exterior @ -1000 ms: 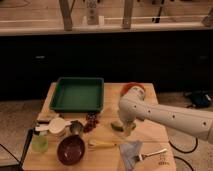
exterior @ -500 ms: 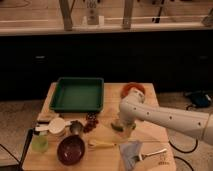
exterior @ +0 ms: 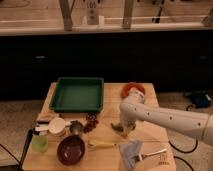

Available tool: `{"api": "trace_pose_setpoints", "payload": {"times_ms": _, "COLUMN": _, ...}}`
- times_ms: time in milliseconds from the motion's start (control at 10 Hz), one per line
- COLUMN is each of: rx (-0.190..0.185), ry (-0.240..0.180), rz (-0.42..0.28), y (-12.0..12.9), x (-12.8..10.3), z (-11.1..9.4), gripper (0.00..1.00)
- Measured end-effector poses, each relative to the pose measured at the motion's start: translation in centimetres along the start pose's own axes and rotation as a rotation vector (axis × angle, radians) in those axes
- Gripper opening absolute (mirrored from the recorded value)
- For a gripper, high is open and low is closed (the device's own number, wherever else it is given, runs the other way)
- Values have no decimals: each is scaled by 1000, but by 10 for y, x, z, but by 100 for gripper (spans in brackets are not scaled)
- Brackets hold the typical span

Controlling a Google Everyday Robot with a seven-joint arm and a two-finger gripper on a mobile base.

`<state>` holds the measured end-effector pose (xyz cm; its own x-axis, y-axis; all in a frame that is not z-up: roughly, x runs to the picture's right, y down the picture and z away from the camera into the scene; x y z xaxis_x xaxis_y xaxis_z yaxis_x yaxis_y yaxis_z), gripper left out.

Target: Place pepper in tray

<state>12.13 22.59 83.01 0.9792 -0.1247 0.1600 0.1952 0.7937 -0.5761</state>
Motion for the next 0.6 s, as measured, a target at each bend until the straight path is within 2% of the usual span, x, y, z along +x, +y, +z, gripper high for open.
{"api": "trace_pose_setpoints", "payload": {"times_ms": 300, "rx": 9, "ry": 12, "rz": 7, "y": 0, "x": -2, "z": -10, "gripper": 8}}
{"api": "trace_pose_setpoints", "payload": {"times_ms": 400, "rx": 21, "ry": 21, "rz": 4, "y": -5, "x": -4, "z": -16, "gripper": 3}}
{"api": "trace_pose_setpoints", "payload": {"times_ms": 600, "rx": 42, "ry": 41, "rz": -15, "y": -20, "x": -20, "z": -46, "gripper": 1}}
